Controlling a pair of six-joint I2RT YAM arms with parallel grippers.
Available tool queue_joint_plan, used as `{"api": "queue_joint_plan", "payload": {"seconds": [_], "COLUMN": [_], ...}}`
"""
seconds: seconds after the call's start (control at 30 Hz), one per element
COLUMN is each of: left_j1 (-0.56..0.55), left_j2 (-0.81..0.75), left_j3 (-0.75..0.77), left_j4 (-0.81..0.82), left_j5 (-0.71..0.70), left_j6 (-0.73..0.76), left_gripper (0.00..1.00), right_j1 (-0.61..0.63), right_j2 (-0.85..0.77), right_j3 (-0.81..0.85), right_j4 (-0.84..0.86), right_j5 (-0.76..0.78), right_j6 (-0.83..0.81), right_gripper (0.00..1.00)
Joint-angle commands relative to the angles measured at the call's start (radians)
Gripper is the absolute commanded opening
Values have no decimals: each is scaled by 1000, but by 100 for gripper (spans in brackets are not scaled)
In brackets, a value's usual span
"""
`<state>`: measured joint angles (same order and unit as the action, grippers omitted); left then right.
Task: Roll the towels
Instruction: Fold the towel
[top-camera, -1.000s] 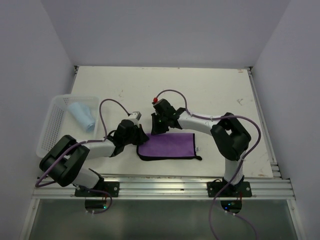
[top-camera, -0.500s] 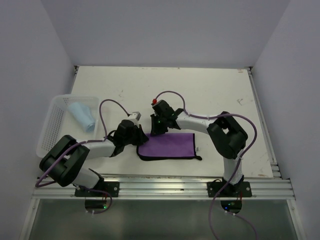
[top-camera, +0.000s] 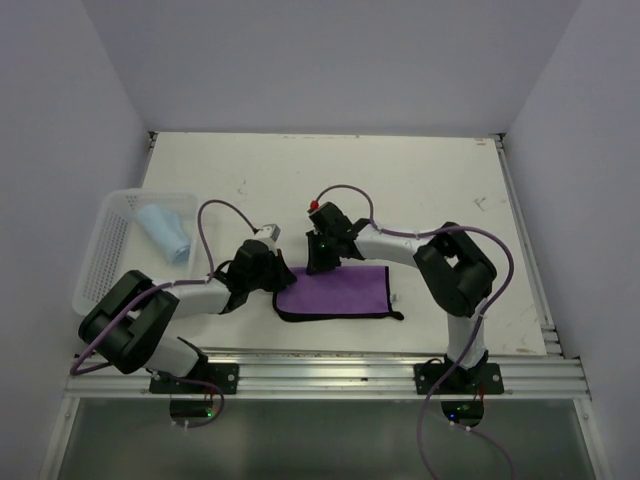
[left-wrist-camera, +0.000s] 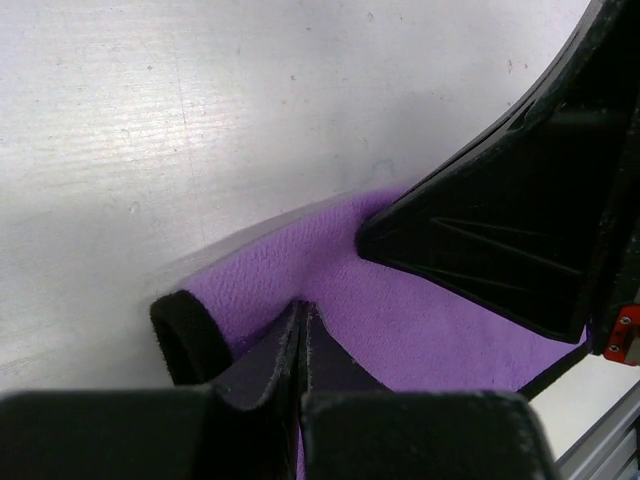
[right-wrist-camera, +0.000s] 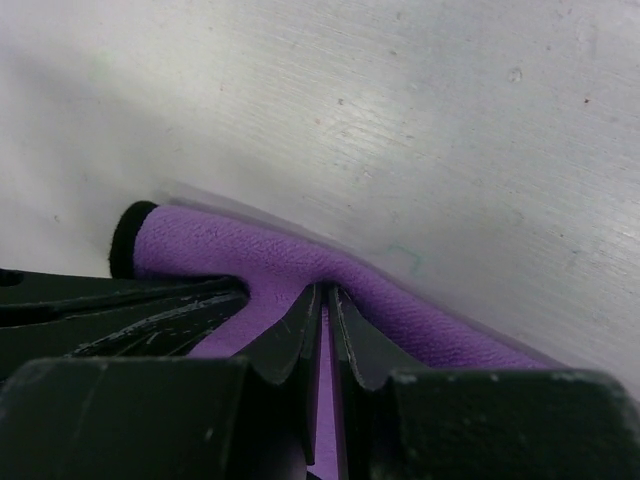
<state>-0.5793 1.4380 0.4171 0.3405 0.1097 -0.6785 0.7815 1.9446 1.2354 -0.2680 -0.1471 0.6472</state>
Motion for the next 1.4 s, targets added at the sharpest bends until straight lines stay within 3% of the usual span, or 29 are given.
{"api": "queue_joint_plan", "payload": {"seconds": [0.0,0.4,0.9,1.17,1.37], "left_j1": [-5,-5,-5,-5,-5], "left_j2": [-1,6,18,-54,-45], "left_j3": [25,31,34,67,123], "left_j4": [-20,-37,-38,35,-4], "left_j5": [-31,-39,-42,16,-5], "left_j6": [-10,-13,-21,13,48], "left_gripper": [0,0,0,0,0], "right_j1": [-13,-54,-60,-62,-60], "right_j2": [10,-33,-104,-104,-84], "right_j3": [-20,-63,-80,-93,-94], "right_j4": [18,12,-22,-7,7], "right_j5": [20,9,11,-5,-11], "right_j6": [-18,-44,-63,-61,-57], "right_gripper": [12,14,25,20,17]}}
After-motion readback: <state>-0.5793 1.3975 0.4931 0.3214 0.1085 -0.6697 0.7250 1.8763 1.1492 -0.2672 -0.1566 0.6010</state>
